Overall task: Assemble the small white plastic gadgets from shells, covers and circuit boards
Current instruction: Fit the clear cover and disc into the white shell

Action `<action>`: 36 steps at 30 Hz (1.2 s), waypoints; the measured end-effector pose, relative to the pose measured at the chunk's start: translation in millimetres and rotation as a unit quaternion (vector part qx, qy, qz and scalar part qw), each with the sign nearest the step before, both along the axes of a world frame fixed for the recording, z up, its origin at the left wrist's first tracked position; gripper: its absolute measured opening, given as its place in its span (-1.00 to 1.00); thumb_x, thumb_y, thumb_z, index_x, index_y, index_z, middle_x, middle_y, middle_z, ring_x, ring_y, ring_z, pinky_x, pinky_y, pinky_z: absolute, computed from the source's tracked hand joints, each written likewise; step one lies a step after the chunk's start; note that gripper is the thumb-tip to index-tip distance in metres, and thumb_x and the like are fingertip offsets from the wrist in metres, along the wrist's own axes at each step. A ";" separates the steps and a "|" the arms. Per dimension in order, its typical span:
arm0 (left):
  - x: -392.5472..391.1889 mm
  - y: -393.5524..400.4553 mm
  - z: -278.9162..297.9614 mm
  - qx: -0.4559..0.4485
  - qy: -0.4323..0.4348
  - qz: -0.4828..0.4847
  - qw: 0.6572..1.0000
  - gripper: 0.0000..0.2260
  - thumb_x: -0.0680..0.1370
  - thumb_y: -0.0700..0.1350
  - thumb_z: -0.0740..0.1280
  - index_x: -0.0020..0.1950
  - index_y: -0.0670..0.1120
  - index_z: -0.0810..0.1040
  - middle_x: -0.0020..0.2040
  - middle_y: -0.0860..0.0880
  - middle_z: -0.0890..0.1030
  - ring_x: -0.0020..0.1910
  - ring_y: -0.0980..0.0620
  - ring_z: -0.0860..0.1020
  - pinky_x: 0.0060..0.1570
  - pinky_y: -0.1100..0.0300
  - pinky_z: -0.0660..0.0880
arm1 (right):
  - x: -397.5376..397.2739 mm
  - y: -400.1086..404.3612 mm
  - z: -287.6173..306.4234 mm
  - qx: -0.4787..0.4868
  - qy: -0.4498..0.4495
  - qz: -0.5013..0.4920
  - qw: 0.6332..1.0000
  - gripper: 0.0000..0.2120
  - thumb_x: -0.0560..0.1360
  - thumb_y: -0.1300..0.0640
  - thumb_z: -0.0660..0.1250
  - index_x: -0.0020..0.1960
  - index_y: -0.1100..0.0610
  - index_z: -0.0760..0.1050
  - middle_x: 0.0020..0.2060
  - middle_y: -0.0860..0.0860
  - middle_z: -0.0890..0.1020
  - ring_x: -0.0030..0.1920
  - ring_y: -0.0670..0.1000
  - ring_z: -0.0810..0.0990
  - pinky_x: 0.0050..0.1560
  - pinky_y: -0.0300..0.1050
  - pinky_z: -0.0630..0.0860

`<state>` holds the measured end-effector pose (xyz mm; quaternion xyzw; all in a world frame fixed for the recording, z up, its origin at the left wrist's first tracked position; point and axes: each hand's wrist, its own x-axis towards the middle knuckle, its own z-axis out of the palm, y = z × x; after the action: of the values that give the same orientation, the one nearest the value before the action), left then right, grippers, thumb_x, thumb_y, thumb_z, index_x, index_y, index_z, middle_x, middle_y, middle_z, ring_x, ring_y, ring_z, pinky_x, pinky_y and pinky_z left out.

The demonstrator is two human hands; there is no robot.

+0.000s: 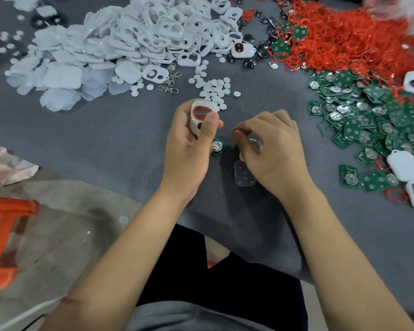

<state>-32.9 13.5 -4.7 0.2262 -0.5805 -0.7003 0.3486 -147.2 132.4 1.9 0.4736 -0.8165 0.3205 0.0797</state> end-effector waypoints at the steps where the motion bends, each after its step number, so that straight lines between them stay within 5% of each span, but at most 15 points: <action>1: -0.5 0.8 -0.3 -0.004 -0.005 -0.008 1.000 -0.88 0.68 -0.04 0.31 0.19 -0.01 0.49 -0.07 0.04 0.65 -0.27 0.22 0.47 -0.23 0.32 0.38 | -3.4 3.1 -0.6 -0.005 -0.006 -0.010 1.000 -0.91 0.58 0.12 0.42 0.00 0.09 0.70 -0.10 -0.05 0.66 -0.02 0.15 0.51 0.03 0.09 0.43; 4: -1.6 4.2 -0.6 -0.007 -0.006 -0.037 0.999 -0.83 0.72 -0.10 0.26 0.30 -0.07 0.49 0.02 0.00 0.70 -0.30 0.14 0.42 -0.27 0.28 0.39 | -14.2 16.3 -0.7 -0.029 -0.025 -0.021 0.999 -0.90 0.58 0.21 0.39 -0.03 0.15 0.69 -0.10 0.01 0.68 -0.06 0.14 0.53 0.04 0.12 0.47; 10: -1.7 5.8 -3.6 -0.048 -0.017 -0.092 0.994 -0.70 0.70 -0.17 0.30 0.44 -0.11 0.46 0.16 -0.17 0.69 -0.10 0.07 0.63 -0.15 0.22 0.54 | -16.1 43.6 2.4 -0.029 -0.034 0.025 0.999 -0.92 0.57 0.18 0.42 -0.10 0.13 0.67 -0.19 -0.02 0.63 -0.15 0.08 0.47 0.00 0.04 0.42; 16: -2.8 8.0 -6.3 -0.058 -0.018 -0.114 0.992 -0.59 0.66 -0.21 0.37 0.50 -0.10 0.40 0.13 -0.06 0.72 0.00 0.05 0.71 -0.11 0.27 0.58 | -5.6 65.1 -7.1 -0.040 -0.002 -0.017 0.999 -0.89 0.57 0.16 0.42 -0.13 0.12 0.65 -0.22 -0.05 0.60 -0.17 0.10 0.48 -0.05 0.12 0.40; 20: -2.1 9.5 -4.5 -0.075 -0.034 -0.124 0.989 -0.68 0.68 -0.15 0.36 0.43 -0.06 0.46 0.09 -0.09 0.73 -0.09 0.04 0.70 -0.15 0.27 0.57 | -6.7 81.3 -9.6 -0.077 -0.007 -0.107 0.991 -0.90 0.59 0.19 0.38 -0.10 0.13 0.63 -0.21 -0.11 0.55 -0.14 -0.07 0.40 -0.04 -0.03 0.38; 31: -1.8 16.9 -1.8 -0.169 -0.075 -0.135 0.974 -0.69 0.65 -0.04 0.40 0.38 0.07 0.47 0.07 0.06 0.68 0.05 0.04 0.69 0.06 0.13 0.62 | 7.4 96.1 -9.0 -0.045 -0.061 -0.160 0.984 -0.74 0.49 0.27 0.31 0.11 0.13 0.67 -0.09 0.03 0.61 0.00 0.15 0.54 0.05 -0.11 0.41; 36: -1.4 15.8 -4.5 -0.202 -0.102 -0.128 0.966 -0.62 0.60 -0.01 0.46 0.39 0.11 0.47 0.03 0.20 0.60 -0.05 0.16 0.60 -0.02 0.31 0.52 | 12.5 105.2 -11.1 -0.019 -0.079 -0.173 0.982 -0.72 0.50 0.23 0.30 0.17 0.14 0.65 -0.08 0.06 0.60 0.01 0.18 0.52 0.12 -0.02 0.42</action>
<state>-34.3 29.4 -9.2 0.1452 -0.7664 -0.5808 0.2330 -134.6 237.6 -9.1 0.2969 -0.8835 0.3538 0.0784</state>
